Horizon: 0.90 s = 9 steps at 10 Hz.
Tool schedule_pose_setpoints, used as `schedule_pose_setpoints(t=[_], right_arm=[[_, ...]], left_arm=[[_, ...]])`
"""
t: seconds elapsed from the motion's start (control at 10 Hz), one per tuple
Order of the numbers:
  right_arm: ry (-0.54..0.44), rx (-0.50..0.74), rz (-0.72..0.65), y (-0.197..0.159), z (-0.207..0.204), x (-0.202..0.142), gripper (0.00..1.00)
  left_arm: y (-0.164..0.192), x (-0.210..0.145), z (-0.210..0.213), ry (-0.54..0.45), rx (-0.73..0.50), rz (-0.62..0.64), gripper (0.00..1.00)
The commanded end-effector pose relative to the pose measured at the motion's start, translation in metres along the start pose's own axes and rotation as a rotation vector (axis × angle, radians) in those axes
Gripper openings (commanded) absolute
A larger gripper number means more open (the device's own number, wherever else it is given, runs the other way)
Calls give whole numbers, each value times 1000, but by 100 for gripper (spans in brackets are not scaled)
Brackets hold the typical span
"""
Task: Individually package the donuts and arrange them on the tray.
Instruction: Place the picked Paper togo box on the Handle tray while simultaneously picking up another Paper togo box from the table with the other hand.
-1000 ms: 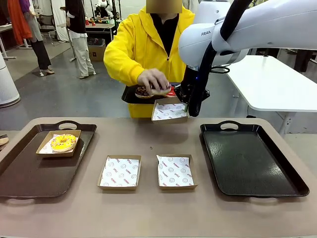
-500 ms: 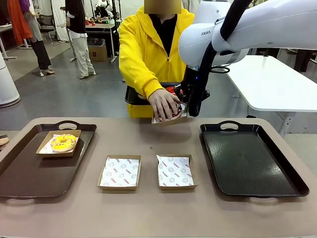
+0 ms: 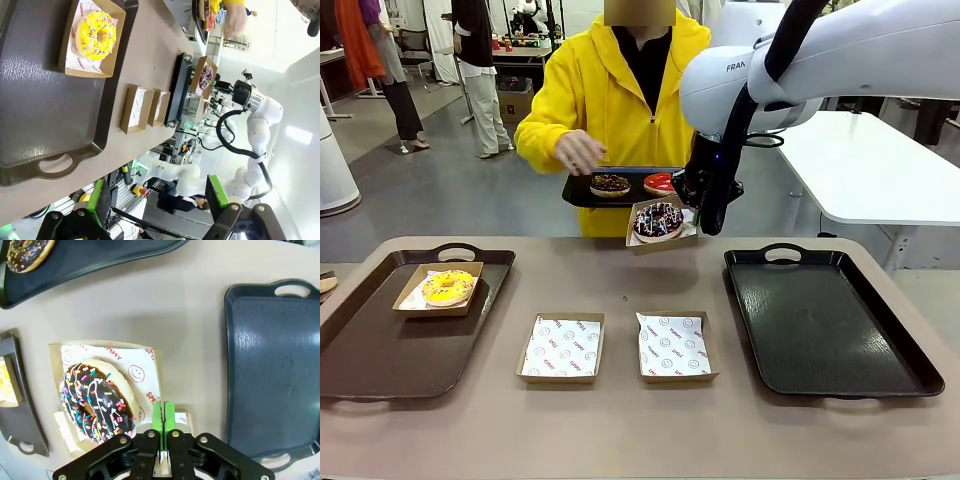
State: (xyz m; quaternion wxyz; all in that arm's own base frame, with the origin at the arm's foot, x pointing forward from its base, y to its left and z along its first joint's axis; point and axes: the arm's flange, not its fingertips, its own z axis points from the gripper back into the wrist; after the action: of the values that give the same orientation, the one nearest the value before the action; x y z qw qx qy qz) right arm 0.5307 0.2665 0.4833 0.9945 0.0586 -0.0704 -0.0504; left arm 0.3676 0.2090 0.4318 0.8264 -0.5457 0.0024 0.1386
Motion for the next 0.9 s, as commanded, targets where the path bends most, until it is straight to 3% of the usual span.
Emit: schedule_pose_setpoints(t=[0.0, 0.8], right_arm=[[-5, 0, -1, -2, 1, -3, 0], [-5, 0, -1, -2, 1, -3, 0]], left_arm=[[0, -4, -1, -14, 2, -11, 100], [0, -4, -1, -14, 2, -11, 100]])
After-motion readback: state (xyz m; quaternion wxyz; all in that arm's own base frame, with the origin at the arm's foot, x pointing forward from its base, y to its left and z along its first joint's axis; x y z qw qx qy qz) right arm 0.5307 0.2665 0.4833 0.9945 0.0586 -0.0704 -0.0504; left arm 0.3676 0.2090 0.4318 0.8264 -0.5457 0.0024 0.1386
